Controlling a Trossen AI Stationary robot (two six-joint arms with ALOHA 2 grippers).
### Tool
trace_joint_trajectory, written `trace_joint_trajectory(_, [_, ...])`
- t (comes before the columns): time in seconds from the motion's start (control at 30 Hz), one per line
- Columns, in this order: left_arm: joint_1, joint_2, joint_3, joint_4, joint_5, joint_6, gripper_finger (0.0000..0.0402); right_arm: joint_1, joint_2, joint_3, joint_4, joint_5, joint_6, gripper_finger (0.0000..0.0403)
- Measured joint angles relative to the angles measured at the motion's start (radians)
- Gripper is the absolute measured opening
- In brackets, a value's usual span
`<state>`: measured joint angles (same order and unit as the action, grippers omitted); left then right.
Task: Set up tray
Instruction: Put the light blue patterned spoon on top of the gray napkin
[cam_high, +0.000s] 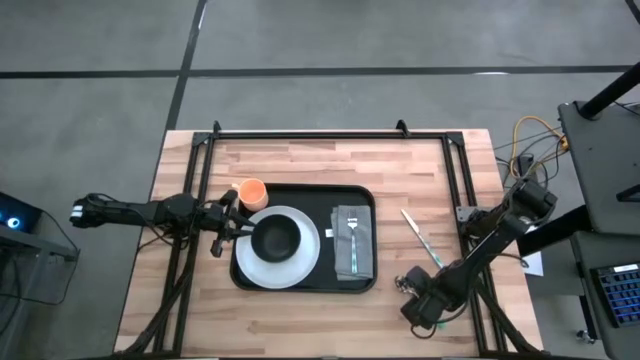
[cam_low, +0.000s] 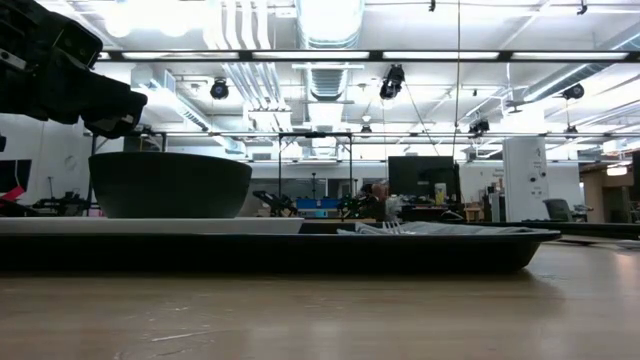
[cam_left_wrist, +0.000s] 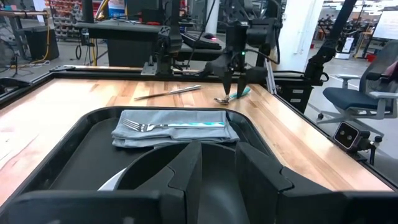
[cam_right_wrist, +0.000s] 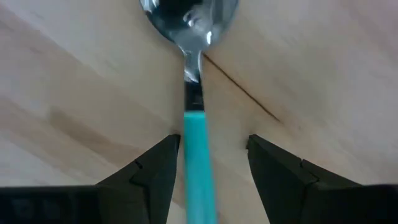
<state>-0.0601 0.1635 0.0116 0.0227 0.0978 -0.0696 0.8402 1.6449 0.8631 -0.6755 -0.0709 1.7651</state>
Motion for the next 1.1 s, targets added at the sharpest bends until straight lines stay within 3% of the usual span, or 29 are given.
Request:
trace_joint_trajectory(0.33, [0.000,0.000,0.000,0.000,0.000,0.000,0.0080,0.000,0.033,0.005,0.009,-0.019,-0.011,0.0164])
trace_joint_trajectory(0.7, [0.000,0.000,0.000,0.000,0.000,0.000,0.0080,-0.001,0.032,0.024,0.033,-0.042,0.078,0.0031])
trace_joint_trajectory(1.1, [0.000,0.000,0.000,0.000,0.000,0.000,0.0080,-0.005,0.008,0.025,0.067,-0.026,0.333,0.0031])
